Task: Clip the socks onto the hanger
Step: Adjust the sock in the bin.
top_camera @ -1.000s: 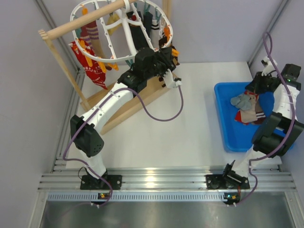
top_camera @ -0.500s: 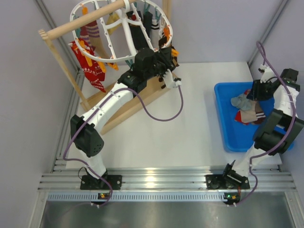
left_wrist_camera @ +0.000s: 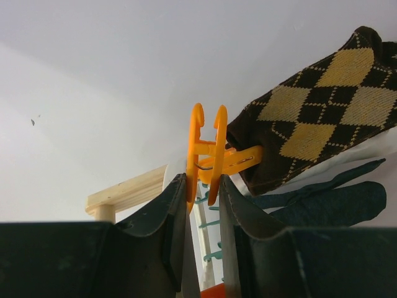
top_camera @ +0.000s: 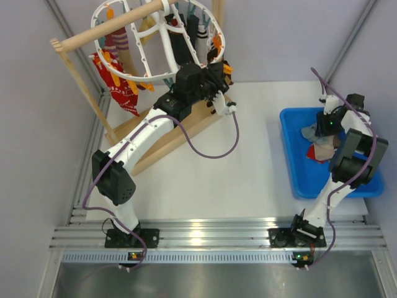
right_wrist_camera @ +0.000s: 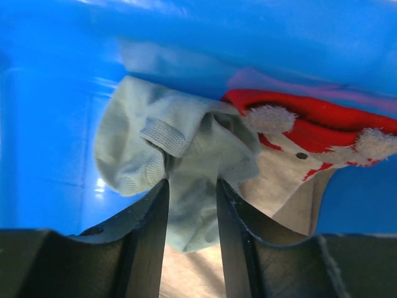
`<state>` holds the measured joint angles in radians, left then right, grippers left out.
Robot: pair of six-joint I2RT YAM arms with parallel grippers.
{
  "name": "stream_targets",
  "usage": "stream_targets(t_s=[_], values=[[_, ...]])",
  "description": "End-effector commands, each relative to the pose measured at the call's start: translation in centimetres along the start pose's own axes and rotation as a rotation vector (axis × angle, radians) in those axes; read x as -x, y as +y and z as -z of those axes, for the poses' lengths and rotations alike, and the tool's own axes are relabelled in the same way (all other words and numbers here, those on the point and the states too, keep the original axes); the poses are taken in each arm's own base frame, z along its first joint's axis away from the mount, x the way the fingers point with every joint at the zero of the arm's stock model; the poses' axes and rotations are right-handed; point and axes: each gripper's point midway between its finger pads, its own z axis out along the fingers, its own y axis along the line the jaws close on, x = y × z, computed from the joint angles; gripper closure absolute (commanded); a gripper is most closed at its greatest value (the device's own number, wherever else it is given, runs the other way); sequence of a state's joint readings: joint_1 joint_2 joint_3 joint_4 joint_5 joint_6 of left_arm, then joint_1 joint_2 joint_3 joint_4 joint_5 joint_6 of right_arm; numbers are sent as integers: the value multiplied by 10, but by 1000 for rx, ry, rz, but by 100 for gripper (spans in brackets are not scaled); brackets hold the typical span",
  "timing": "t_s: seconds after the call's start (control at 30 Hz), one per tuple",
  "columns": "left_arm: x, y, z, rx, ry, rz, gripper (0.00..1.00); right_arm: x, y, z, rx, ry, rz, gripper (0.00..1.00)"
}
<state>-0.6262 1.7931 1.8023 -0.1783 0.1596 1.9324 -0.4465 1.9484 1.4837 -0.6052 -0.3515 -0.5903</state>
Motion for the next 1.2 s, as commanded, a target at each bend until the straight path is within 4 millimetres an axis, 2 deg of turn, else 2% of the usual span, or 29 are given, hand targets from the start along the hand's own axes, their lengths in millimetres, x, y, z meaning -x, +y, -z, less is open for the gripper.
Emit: stream_targets(t_s=[0.0,0.13,0.23,0.27,0.3,0.37,0.43,0.5,0.53,0.63,0.73,0.8,0.83,0.9,0.97,1.07,1.17], values=[[5,-3,0,7,-31,46,100,4,-16,-5,-79,-4,65,63],[4,-3,0,8,-31,47,100,-2,-18,-2,-94,20,81,58],[4,-4,-1,7,-31,47,100,-7,-17,3,-88,35,112,80],[4,-4,-1,7,-31,47,100,-2,-17,9,-91,22,130,87],[4,-2,-1,10,-32,48,100,-2,-18,12,-90,17,132,100],[4,-1,0,13,-31,48,100,7,-17,30,-83,-6,138,100],[3,-1,0,13,-29,49,100,30,-12,56,-58,-88,150,100],[3,-2,1,11,-28,51,100,35,-6,75,-24,-122,166,100],[4,-2,0,10,-30,51,100,45,3,90,6,-173,204,100],[3,-1,3,11,-28,51,100,46,27,111,98,-218,311,100],[4,-1,2,12,-31,51,100,40,40,118,147,-213,373,100],[4,-1,3,11,-30,52,100,35,48,120,191,-192,345,100],[3,-1,4,12,-28,54,100,41,50,122,218,-212,337,100],[3,-2,4,9,-27,54,100,42,62,123,284,-214,291,100],[5,-2,4,9,-29,54,100,39,78,124,390,-199,247,100],[4,-2,4,9,-27,56,100,19,86,115,443,-147,272,100],[5,-3,4,6,-28,59,100,-25,91,102,481,-28,396,100]])
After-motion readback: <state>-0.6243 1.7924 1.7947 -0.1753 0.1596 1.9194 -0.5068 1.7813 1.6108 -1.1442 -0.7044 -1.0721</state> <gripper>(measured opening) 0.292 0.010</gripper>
